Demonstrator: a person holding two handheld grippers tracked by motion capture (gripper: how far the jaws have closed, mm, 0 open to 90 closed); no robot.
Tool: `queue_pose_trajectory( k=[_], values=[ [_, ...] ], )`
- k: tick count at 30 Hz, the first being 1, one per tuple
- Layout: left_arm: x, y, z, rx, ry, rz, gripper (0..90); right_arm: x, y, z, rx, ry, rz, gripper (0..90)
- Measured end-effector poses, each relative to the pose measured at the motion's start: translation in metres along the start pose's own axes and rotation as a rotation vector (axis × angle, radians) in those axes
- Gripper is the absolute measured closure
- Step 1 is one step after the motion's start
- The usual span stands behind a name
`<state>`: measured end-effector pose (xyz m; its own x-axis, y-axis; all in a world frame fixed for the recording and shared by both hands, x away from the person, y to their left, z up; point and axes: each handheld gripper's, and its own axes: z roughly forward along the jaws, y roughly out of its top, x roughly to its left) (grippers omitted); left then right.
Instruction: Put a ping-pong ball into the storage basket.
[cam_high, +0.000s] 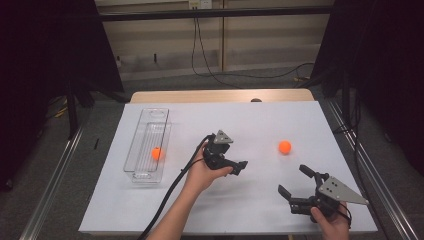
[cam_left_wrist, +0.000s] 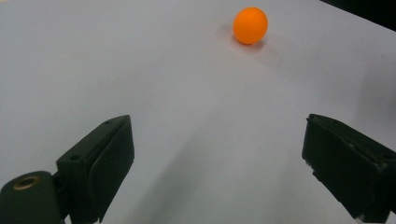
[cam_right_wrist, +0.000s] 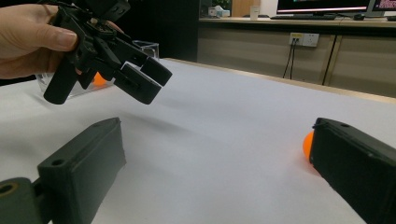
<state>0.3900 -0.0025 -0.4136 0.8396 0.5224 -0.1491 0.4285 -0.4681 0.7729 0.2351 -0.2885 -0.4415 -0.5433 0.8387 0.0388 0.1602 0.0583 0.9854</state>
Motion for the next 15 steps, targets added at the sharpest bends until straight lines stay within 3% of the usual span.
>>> queue_pose_trajectory(
  k=[15],
  values=[
    [-0.0015, 0.0034, 0.0105, 0.000, 0.003, 0.000, 9.2, -0.0001, 0.0001, -0.0001, 0.000, 0.000, -0.001, 2.8]
  ],
)
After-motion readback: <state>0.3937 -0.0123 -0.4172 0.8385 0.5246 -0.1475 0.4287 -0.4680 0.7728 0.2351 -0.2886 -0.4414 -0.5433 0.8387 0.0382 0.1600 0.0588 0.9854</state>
